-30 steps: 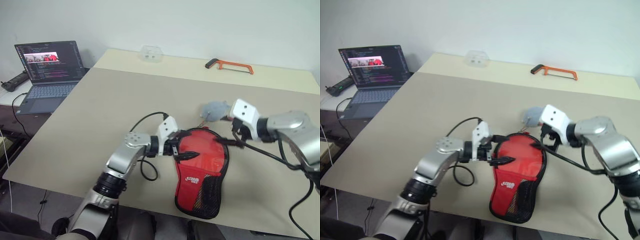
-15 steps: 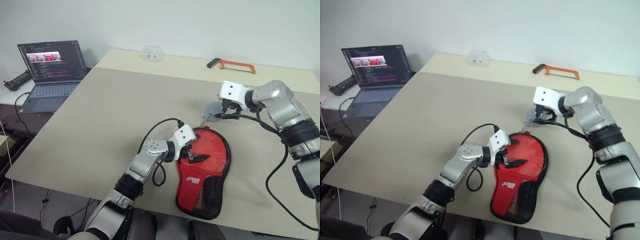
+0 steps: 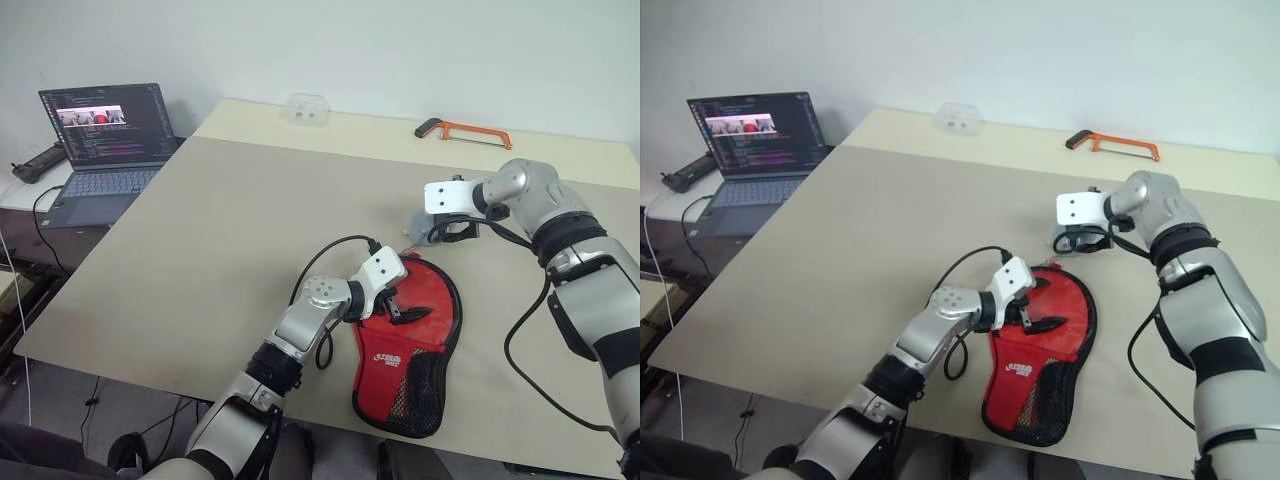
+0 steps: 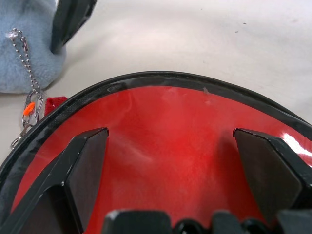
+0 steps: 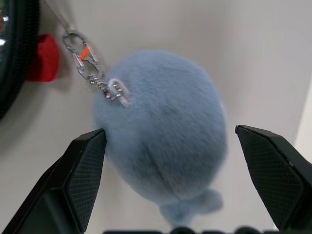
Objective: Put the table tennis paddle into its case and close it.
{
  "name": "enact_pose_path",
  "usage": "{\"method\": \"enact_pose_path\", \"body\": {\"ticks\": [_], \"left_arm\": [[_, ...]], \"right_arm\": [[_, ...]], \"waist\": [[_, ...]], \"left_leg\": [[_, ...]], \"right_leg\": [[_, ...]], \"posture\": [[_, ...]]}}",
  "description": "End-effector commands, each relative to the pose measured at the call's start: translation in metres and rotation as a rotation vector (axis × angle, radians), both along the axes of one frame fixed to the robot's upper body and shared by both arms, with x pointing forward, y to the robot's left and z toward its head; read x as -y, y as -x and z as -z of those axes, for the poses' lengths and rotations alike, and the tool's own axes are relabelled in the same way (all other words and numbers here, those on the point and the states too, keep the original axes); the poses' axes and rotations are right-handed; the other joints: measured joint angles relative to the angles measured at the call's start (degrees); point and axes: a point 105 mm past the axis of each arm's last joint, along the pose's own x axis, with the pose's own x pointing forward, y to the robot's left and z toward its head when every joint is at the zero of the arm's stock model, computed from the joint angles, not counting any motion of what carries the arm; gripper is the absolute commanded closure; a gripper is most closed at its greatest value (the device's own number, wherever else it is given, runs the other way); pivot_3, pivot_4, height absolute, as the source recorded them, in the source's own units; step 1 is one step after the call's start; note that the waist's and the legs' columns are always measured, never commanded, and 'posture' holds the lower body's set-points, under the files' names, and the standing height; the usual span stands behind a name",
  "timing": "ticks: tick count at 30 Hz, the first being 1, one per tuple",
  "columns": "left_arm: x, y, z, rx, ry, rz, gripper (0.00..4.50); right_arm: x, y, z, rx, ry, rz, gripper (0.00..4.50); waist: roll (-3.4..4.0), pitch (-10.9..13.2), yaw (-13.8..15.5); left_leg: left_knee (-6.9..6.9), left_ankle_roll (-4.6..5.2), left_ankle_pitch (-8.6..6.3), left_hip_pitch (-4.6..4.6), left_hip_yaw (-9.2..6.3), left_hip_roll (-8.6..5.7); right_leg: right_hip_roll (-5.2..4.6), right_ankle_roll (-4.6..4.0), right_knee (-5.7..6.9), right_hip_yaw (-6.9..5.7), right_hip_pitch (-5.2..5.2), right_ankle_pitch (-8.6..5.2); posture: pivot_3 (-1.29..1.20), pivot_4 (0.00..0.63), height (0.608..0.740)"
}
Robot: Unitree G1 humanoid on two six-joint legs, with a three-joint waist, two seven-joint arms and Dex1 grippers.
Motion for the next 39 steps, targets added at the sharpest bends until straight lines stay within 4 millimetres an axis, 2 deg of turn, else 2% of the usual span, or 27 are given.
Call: {"method": "enact_pose_path", "body": {"ticks": [1,7,16,18,24,28,32,39], "left_arm": [[0.002,0.007,0.022,-0.065,-0.065,-0.001,0.04],[0.003,0.009,0.024,-0.069,-0.072,0.001,0.04],[0.006,0.009,0.025,-0.072,-0.072,-0.012,0.01],[0.008,0.010,0.028,-0.089,-0.066,-0.027,0.00],[0.012,0.015,0.037,-0.101,-0.091,-0.011,0.00],[0.014,0.015,0.037,-0.103,-0.093,-0.007,0.00],[0.013,0.014,0.038,-0.097,-0.106,0.001,0.00],[0.008,0.016,0.039,-0.107,-0.107,0.005,0.00]], "right_arm": [[-0.003,-0.007,-0.012,0.069,0.029,-0.002,0.00],[-0.015,-0.009,-0.003,0.063,0.020,-0.009,0.00],[-0.016,-0.011,0.007,0.072,0.018,0.000,0.19],[-0.013,-0.011,0.006,0.075,0.014,0.009,0.58],[0.002,-0.010,0.002,0.078,-0.027,0.048,2.60],[0.015,-0.010,0.000,0.090,-0.028,0.086,3.66],[0.028,-0.010,-0.008,0.111,-0.050,0.132,4.14],[0.060,-0.004,-0.018,0.108,-0.058,0.199,4.18]], "waist": [[0.02,-0.01,0.00],[0.07,-0.04,-0.08],[0.08,-0.05,-0.08],[0.08,-0.05,-0.07],[0.10,-0.06,-0.04],[0.13,-0.07,-0.02],[0.16,-0.09,-0.02],[0.16,-0.09,-0.01]], "left_leg": [[0.00,0.00,0.00,0.02,0.00,0.00],[0.00,-0.01,0.01,0.20,0.05,0.00],[0.01,-0.02,0.01,0.22,0.05,0.00],[0.01,-0.02,0.01,0.22,0.05,0.00],[0.02,-0.02,0.01,0.23,0.05,-0.01],[0.02,-0.02,0.01,0.24,0.05,-0.02],[0.02,-0.02,0.01,0.25,0.06,-0.03],[0.00,-0.02,0.01,0.26,0.06,-0.04]], "right_leg": [[0.00,0.00,0.02,0.00,0.02,0.00],[0.01,0.00,0.19,0.06,0.08,-0.01],[0.00,0.01,0.23,0.06,0.09,-0.01],[0.00,0.01,0.23,0.06,0.09,-0.01],[0.00,0.01,0.24,0.05,0.11,-0.01],[0.00,0.01,0.23,0.05,0.15,-0.01],[0.00,0.01,0.24,0.06,0.15,-0.01],[0.00,0.01,0.17,0.07,0.17,-0.01]], "posture": [[0.00,0.150,0.740],[0.00,0.150,0.740],[0.00,0.150,0.740],[0.00,0.150,0.740],[0.00,0.150,0.740],[0.00,0.150,0.740],[0.00,0.150,0.740],[0.00,0.150,0.740]]}}
